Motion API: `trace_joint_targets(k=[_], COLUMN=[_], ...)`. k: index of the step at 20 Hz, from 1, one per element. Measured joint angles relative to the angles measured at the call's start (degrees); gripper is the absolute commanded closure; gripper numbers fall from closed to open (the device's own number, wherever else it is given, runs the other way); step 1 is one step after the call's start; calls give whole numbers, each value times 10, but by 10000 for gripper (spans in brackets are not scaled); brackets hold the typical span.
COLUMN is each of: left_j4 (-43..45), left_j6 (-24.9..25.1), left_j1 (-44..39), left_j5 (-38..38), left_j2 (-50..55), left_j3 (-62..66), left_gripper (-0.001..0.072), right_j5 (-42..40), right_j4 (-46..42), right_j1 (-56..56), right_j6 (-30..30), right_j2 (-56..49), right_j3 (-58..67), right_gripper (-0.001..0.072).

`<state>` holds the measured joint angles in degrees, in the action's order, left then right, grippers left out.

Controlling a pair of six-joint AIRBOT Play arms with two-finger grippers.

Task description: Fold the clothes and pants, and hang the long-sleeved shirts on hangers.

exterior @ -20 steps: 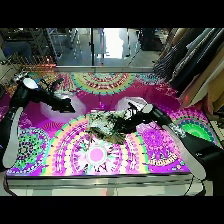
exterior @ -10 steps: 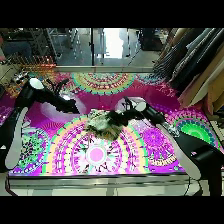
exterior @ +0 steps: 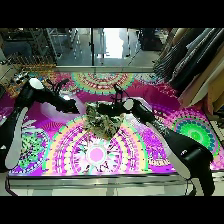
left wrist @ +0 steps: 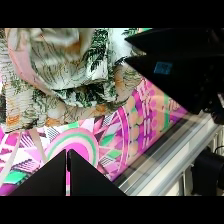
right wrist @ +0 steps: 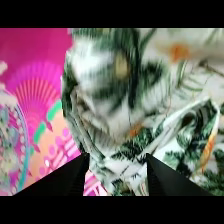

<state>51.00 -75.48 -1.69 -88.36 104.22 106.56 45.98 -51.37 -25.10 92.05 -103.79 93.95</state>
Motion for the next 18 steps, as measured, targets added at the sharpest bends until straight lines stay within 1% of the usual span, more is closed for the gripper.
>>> trace_joint_targets(k=[1,2,3,4,7,10,14,15,16,17,18], left_j4=[0,0,0,0,0,0,-1,-2,-3,-4,-6], left_j6=[0,0,0,0,0,0,0,0,0,-1,-2], left_j1=[0,0,0,0,-2,-3,-4,-4,-4,-4,-4], left_j5=[0,-2,-4,-4,-4,-6,-7,-7,-9,-9,-9], left_j2=[0,0,0,0,0,0,0,0,0,0,0], left_j3=[0,0,0,0,0,0,0,0,0,0,0], left_gripper=[679,679,679,679,680,679,679,680,680,680,680], right_j5=[14,28,39,47,76,107,120,120,119,116,111], right_j4=[-12,-30,-46,-61,-94,-123,-180,-195,-205,-215,-225], right_j1=[0,0,0,0,-3,-11,-33,-37,-41,-43,-45], right_j6=[0,-1,0,1,2,-35,-73,-78,-82,-82,-82], right_j2=[2,5,10,16,24,27,22,16,9,2,-4], right_j3=[1,2,2,2,3,3,3,3,3,3,3], right_gripper=[275,208,181,139,130,130,135,174,292,536,698])
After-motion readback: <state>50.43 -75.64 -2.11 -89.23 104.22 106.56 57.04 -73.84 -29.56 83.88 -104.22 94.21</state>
